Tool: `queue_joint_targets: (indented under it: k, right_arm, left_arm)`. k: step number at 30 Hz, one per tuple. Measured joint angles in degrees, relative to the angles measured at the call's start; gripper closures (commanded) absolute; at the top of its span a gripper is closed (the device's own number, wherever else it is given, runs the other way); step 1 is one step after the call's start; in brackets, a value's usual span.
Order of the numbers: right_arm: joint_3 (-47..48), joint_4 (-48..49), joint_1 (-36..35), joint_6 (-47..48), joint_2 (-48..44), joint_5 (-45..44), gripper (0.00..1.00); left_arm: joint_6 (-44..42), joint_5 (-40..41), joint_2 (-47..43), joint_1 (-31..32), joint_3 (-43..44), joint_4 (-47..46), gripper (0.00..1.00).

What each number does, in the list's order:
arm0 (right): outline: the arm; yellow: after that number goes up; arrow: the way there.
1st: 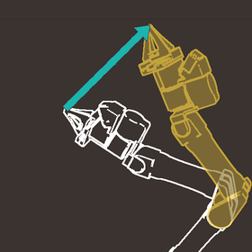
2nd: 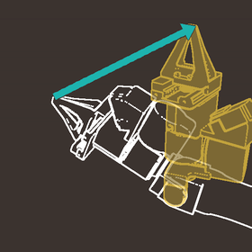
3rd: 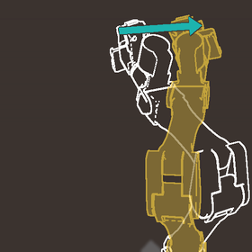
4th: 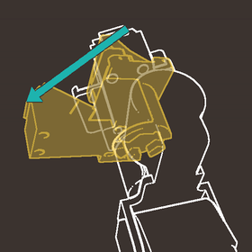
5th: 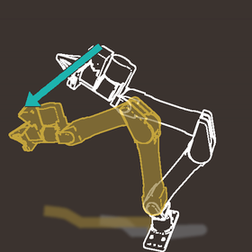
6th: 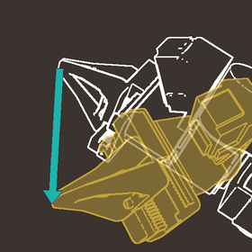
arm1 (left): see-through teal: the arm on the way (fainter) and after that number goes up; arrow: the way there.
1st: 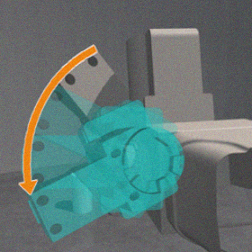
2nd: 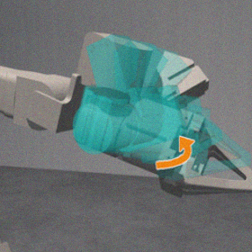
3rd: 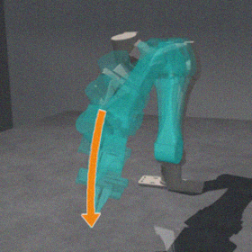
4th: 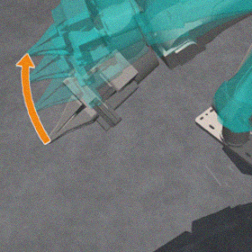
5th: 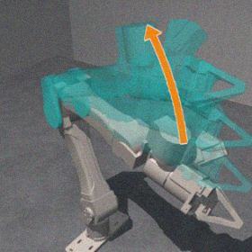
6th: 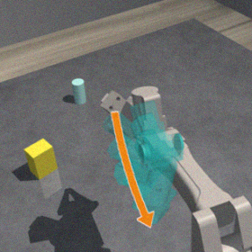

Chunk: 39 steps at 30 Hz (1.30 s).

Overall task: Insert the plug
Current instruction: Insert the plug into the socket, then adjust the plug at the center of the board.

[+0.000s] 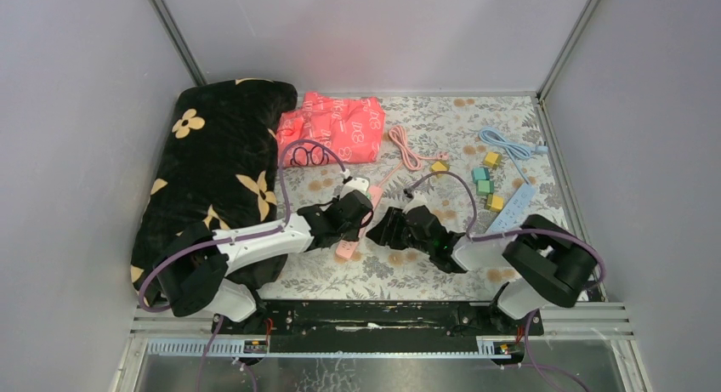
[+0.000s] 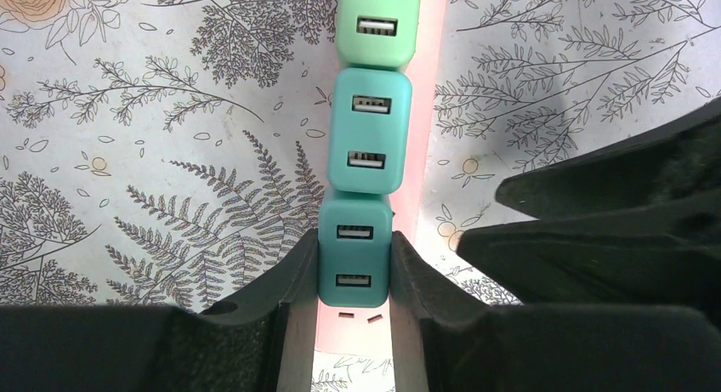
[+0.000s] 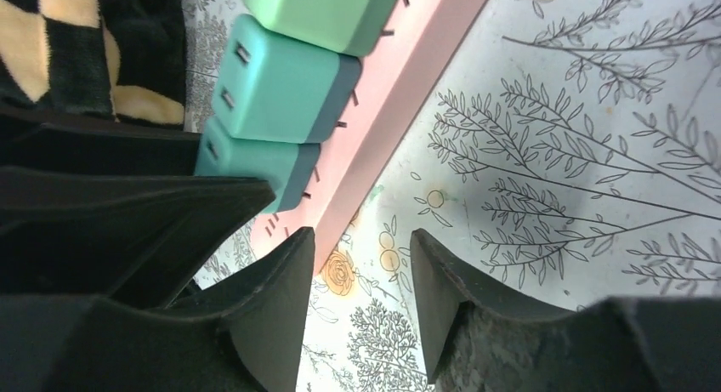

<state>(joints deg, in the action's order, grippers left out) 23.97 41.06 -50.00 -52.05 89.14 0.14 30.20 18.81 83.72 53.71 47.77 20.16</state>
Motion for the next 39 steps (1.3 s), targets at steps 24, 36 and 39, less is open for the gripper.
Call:
queue_joint_targets:
  k: [24,36,39]
  right_arm:
    - [3.7,-45.1,0.0,13.6,-39.3,-24.6,0.01]
    - [15.7,-71.8,0.2,11.3,-38.9,-40.2,0.01]
    - [16.4,-75.1,1.8,11.2,-38.0,-41.8,0.01]
  left_arm:
    - [3.6,-1.8,-20.2,0.1,0.9,10.1,0.00]
    - [0.3,4.9,-29.9,-1.0,3.4,20.0,0.00]
    - [-2.4,6.3,-30.6,-1.0,5.3,20.8,0.00]
